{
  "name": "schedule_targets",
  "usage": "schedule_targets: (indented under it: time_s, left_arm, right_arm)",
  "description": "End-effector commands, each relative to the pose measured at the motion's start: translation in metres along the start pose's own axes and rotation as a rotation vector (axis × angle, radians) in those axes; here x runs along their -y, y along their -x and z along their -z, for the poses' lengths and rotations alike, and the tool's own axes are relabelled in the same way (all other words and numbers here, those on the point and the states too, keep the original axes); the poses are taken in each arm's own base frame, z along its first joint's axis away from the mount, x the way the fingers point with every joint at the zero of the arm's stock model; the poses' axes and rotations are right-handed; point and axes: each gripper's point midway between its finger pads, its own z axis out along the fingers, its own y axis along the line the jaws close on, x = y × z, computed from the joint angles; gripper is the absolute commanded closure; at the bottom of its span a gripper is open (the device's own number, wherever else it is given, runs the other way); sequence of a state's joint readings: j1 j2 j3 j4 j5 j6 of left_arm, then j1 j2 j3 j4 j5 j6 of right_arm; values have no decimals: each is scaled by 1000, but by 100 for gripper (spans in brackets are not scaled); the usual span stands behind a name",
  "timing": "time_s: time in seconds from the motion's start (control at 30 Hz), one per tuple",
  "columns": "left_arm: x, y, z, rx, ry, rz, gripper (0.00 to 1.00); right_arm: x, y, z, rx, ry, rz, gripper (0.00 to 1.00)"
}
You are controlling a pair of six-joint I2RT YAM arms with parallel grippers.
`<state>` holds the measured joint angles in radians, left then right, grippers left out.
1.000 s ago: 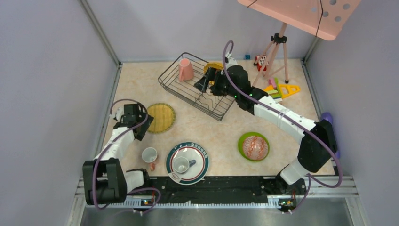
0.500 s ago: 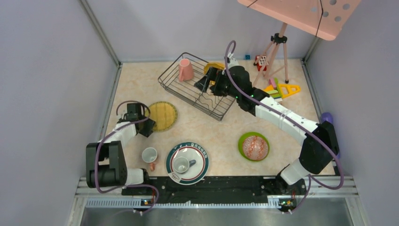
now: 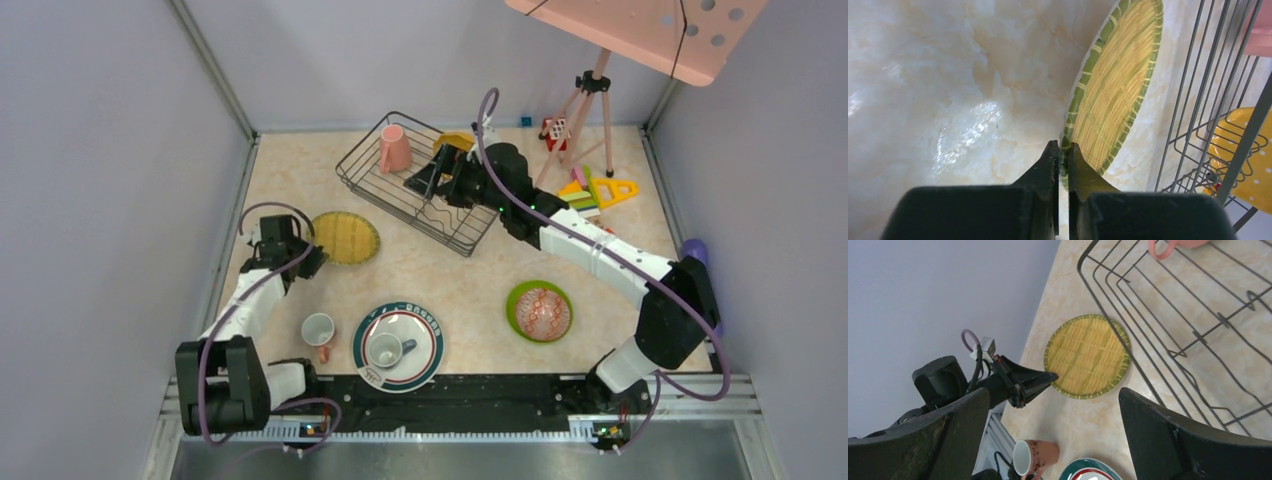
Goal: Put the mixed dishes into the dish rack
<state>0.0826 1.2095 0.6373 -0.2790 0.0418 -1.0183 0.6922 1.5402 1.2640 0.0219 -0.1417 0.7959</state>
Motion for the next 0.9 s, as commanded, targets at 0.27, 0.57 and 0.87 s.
schedule_targets:
  time_s: [0.27,0.57,0.87]
  left_arm:
    - [32,37,69,163,-92,-79,100]
    - [62,73,139,373,-222,-88,100]
    - [119,73,213,404,-520,-147,100]
  right_arm:
    - [-34,-21,-13,-52,153,-117,1]
    - [-35,-22,-15,-58,165,-91,1]
    - [-40,-8,-12,-23,174,-6,1]
